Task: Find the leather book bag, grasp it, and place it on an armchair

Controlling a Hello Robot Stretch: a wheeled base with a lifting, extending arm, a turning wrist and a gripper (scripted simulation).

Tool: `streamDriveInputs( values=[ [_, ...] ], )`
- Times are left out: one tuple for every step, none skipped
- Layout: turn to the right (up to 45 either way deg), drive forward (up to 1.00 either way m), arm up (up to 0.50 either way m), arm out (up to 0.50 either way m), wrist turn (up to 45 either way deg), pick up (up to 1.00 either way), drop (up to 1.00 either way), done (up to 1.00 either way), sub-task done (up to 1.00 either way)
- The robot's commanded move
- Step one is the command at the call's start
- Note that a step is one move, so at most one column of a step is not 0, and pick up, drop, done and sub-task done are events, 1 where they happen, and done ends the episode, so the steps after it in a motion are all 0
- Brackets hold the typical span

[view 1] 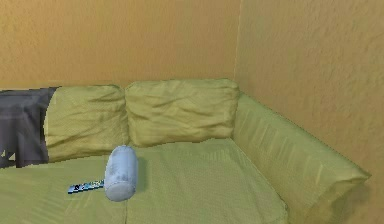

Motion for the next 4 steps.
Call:
streamDriveInputs(
  values=[
    [0.0, 0.0, 0.0, 0.0, 0.0, 1.0, 0.0, 0.0, 0.0],
    [0.0, 0.0, 0.1, 0.0, 0.0, 0.0, 0.0, 0.0, 0.0],
    [0.0, 0.0, 0.5, 0.0, 0.0, 0.0, 0.0, 0.0, 0.0],
    [0.0, 0.0, 0.48, 0.0, 0.0, 0.0, 0.0, 0.0, 0.0]
  ],
)
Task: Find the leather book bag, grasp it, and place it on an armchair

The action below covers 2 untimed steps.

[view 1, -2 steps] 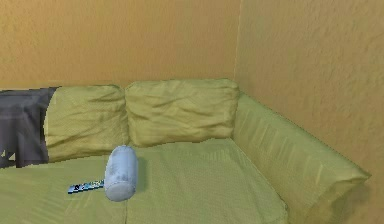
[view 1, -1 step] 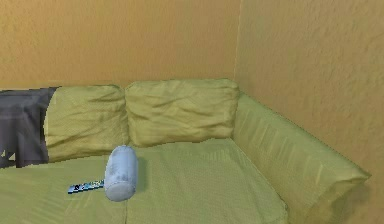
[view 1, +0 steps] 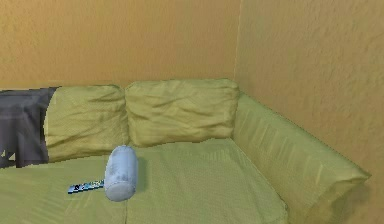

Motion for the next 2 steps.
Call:
streamDriveInputs(
  values=[
    [0.0, 0.0, 0.0, 0.0, -45.0, 0.0, 0.0, 0.0, 0.0],
    [0.0, 0.0, 0.0, 0.0, -45.0, 0.0, 0.0, 0.0, 0.0]
  ],
)
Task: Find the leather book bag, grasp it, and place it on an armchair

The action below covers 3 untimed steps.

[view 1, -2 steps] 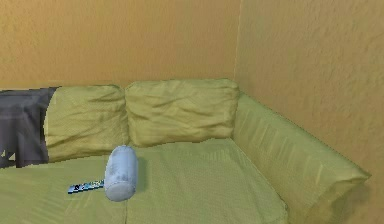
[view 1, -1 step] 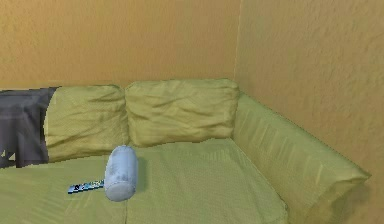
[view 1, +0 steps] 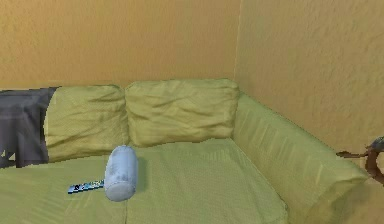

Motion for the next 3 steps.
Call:
streamDriveInputs(
  values=[
    [0.0, 0.0, 0.0, 0.0, -21.0, 0.0, 0.0, 0.0, 0.0],
    [0.0, 0.0, 0.0, -0.48, 0.0, 0.0, 0.0, 0.0, 0.0],
    [-45.0, 0.0, 0.0, 0.0, 0.0, 0.0, 0.0, 0.0, 0.0]
  ],
)
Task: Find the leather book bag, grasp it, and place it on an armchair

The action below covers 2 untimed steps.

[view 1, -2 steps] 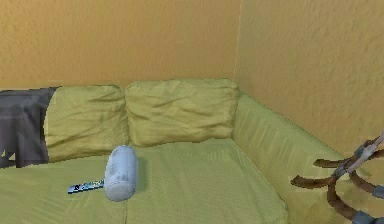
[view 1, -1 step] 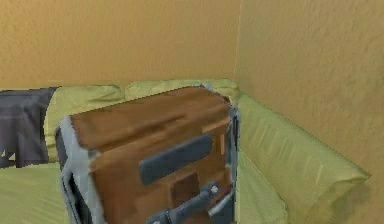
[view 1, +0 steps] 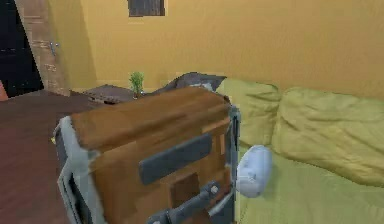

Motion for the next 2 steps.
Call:
streamDriveInputs(
  values=[
    [-45.0, 0.0, 0.0, 0.0, 0.0, 0.0, 0.0, 0.0, 0.0],
    [-21.0, 0.0, 0.0, 0.0, 0.0, 0.0, 0.0, 0.0, 0.0]
  ],
)
